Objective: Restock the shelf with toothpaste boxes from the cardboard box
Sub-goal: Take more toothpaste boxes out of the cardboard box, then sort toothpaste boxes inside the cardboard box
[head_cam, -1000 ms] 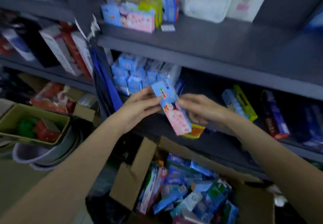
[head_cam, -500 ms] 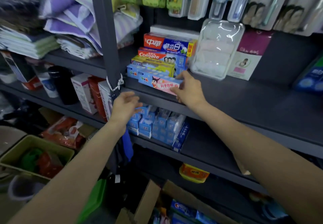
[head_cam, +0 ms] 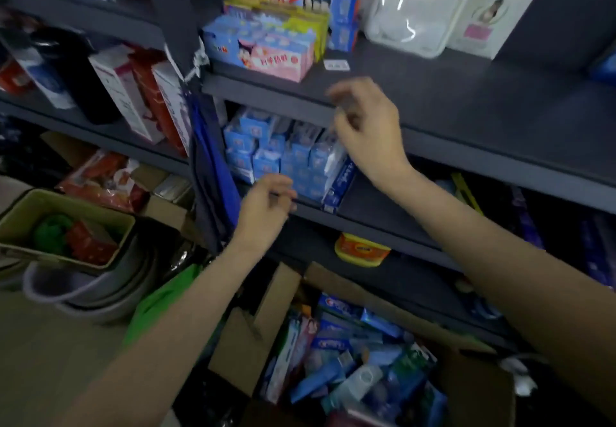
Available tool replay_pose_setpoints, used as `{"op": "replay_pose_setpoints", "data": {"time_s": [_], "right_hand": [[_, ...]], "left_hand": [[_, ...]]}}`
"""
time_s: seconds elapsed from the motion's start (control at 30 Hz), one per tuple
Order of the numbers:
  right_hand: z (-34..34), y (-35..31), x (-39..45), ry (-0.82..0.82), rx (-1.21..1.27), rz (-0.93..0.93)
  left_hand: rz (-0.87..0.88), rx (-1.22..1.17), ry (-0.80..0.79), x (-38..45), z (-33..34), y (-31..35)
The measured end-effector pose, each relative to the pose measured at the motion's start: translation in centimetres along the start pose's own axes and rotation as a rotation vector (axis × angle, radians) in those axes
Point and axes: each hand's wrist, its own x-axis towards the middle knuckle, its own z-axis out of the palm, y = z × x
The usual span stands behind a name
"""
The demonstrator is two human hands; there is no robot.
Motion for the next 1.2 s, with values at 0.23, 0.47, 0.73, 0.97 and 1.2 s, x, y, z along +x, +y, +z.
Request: {"op": "replay_pose_setpoints", "data": {"time_s": [0.23,0.47,0.73,0.97,1.2], "right_hand": [[-2.1,9.2,-21.9,-0.535,-0.171,0.192],[-1.1,18.3,-36.9,-1.356,-0.721,0.471],[-0.4,24.9,-41.2,-1.422,-0.895,0.587],[2.0,24.7,-43.3,-1.135,-0.810,0.933],[0.6,20.8,-40.3,-0.849,-0.345,0.852]], "left_hand": [[-0.196,0.285,-0.517,-7.0,9.1,-11.1],[-0.356,0.574,-0.723,-10.2,13.4,-18.8],[-0.419,0.613,-0.795,-12.3,15.3,-20.7],[-0.472,0.661,-0.806,-14.9,16.5,-22.1],[-0.411,0.706,-0.917,-15.5,17.8,-18.6]]}}
